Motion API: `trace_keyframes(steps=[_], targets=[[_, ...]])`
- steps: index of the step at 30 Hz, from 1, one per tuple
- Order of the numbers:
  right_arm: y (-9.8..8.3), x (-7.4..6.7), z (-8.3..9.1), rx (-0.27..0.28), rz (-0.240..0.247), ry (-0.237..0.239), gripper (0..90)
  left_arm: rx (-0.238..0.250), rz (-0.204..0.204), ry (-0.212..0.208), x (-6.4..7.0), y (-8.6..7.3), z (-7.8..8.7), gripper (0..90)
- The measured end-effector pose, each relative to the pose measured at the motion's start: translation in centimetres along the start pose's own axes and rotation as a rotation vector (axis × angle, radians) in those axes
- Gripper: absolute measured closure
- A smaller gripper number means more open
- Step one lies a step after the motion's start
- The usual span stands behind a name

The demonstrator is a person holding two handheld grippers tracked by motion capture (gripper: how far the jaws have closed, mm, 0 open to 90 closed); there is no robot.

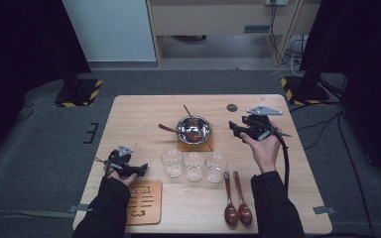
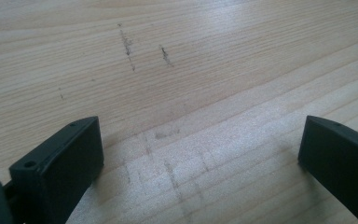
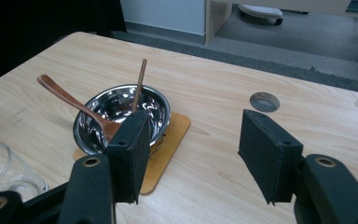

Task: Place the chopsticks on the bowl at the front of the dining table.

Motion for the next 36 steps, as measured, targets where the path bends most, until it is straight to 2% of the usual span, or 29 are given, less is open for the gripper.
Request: trace_keyframes(steps=[14, 36], targets=[[-2.0, 2.4, 2.5, 0.019, -0.025, -0.012, 41.3, 0.0, 0.0, 0.0, 0.0, 0.0, 0.0, 0.0], [-4.1, 4.4, 4.8, 0.043, -0.035, -0.006, 37.8, 0.0, 0.0, 0.0, 0.0, 0.0, 0.0, 0.0]])
Point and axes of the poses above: each handheld gripper's, and its own axes: z roughly backward along the jaws, y roughly out of its top, x roughly to its right, the point moved 9 cm from there along -z, roughly forward along the jaws, and after that the axes turned 6 degrees about -y, right-handed, at the moved point
